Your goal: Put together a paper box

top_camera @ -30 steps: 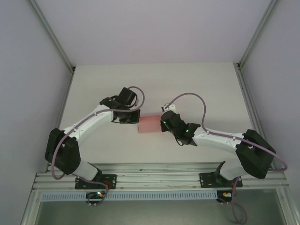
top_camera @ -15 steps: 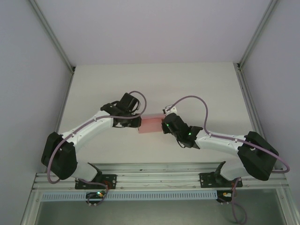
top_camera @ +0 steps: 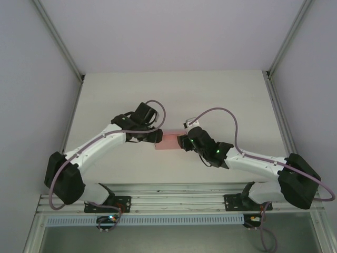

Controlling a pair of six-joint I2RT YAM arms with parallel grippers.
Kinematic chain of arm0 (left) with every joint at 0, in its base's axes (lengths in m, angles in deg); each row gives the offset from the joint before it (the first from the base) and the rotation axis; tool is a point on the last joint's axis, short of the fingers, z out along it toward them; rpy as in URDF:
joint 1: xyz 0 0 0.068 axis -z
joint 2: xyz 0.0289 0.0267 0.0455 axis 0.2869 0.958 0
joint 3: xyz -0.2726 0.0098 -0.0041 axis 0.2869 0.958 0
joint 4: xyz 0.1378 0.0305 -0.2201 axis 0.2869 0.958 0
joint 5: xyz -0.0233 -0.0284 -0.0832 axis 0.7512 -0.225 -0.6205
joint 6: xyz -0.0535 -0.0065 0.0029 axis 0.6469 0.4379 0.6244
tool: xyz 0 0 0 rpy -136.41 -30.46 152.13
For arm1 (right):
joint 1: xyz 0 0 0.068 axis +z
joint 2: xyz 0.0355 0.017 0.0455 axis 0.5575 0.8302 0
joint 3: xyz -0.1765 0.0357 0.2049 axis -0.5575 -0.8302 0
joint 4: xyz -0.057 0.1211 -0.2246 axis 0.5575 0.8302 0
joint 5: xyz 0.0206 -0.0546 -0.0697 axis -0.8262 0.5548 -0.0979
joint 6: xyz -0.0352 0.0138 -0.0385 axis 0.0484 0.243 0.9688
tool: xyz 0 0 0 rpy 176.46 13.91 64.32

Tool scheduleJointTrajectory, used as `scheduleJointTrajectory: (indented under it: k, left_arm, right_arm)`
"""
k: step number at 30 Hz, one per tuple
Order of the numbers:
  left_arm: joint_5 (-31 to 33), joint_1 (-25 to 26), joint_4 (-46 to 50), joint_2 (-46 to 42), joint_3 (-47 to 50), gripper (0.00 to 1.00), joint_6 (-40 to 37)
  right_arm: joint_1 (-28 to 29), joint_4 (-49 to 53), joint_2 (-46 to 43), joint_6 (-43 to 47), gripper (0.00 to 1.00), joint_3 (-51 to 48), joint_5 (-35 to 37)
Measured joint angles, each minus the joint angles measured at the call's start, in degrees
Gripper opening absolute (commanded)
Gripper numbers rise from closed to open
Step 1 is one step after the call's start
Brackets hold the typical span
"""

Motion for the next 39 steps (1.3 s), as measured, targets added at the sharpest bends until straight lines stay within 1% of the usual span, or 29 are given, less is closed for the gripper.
scheduleJointTrajectory:
  k: [1, 2, 4, 5, 7, 9, 14, 18, 22, 24, 26, 29, 32, 33, 35, 37, 38, 39]
  left_arm:
    - [0.57, 0.0, 0.48, -0.46, -0.35, 0.69, 0.02]
    - [1.18, -0.02, 0.9, -0.9, -0.74, 0.76, -0.11]
    - [2.25, -0.07, 1.33, -1.57, -1.53, 1.0, -0.52]
    - [2.71, -0.15, 1.38, -1.79, -1.88, 1.0, -0.46]
    - [3.26, -0.76, 1.29, -1.97, -2.58, 1.0, -0.42]
    - [3.48, -1.92, 0.87, -1.97, -2.69, 1.0, -0.44]
    - [3.17, -5.99, -0.5, -1.11, -2.67, 1.0, -0.42]
    - [2.14, -7.23, -2.54, 0.42, -1.55, 1.0, -0.42]
    - [0.57, -7.26, -4.35, 1.31, 1.6, 0.94, -0.46]
    - [-0.5, -7.26, -5.27, 1.46, 3.65, 0.87, -0.39]
    - [-1.79, -7.3, -6.62, 1.46, 5.25, 0.82, -0.39]
    - [-4.13, -7.76, -10.14, 1.07, 8.09, 0.75, -0.07]
    - [-7.48, -8.66, -14.12, 0.2, 10.82, 0.61, 0.31]
    - [-8.57, -8.87, -15.72, -0.15, 11.74, 0.56, 0.57]
    - [-10.49, -9.16, -18.51, -0.7, 13.33, 0.53, 1.01]
    - [-11.8, -9.4, -21.11, -1.36, 14.95, 0.46, 1.18]
    - [-12.57, -9.46, -22.53, -1.84, 15.89, 0.38, 1.42]
    - [-13.31, -9.46, -23.93, -2.25, 16.72, 0.29, 1.44]
  right_arm:
    - [0.0, 0.37, 0.0, -0.24, 0.69, 0.15, -0.02]
    - [-0.09, 0.61, 0.0, -0.13, 0.71, 0.35, 0.0]
    - [-0.55, 1.16, 0.0, -0.17, 0.81, 0.92, -0.15]
    - [-0.9, 1.53, 0.0, -0.15, 0.84, 1.38, -0.22]
    - [-1.9, 1.9, -0.02, -0.09, 0.95, 2.54, -0.57]
    - [-3.15, 1.88, -0.04, 0.04, 1.0, 3.72, -0.87]
    - [-6.32, 2.49, 0.09, 0.02, 1.0, 5.77, -1.73]
    - [-8.33, 3.06, 1.92, -0.72, 1.0, 6.88, -1.99]
    - [-8.96, 3.52, 4.07, -1.86, 1.0, 6.62, -2.95]
    - [-9.03, 3.56, 4.5, -2.56, 1.0, 5.75, -3.19]
    - [-9.18, 3.56, 4.68, -3.39, 1.0, 4.57, -3.26]
    - [-9.42, 3.58, 4.68, -4.87, 0.96, 2.16, -3.63]
    - [-9.44, 1.29, 4.79, -6.6, 0.9, 0.46, -4.63]
    - [-9.44, 0.09, 4.92, -7.04, 0.86, -0.04, -4.94]
    - [-9.44, -2.4, 4.96, -7.8, 0.77, -1.25, -5.73]
    - [-9.42, -5.29, 4.98, -8.44, 0.61, -2.6, -6.56]
    - [-9.42, -7.19, 4.98, -8.94, 0.54, -3.45, -7.26]
    - [-9.38, -9.27, 4.98, -9.25, 0.49, -4.31, -7.89]
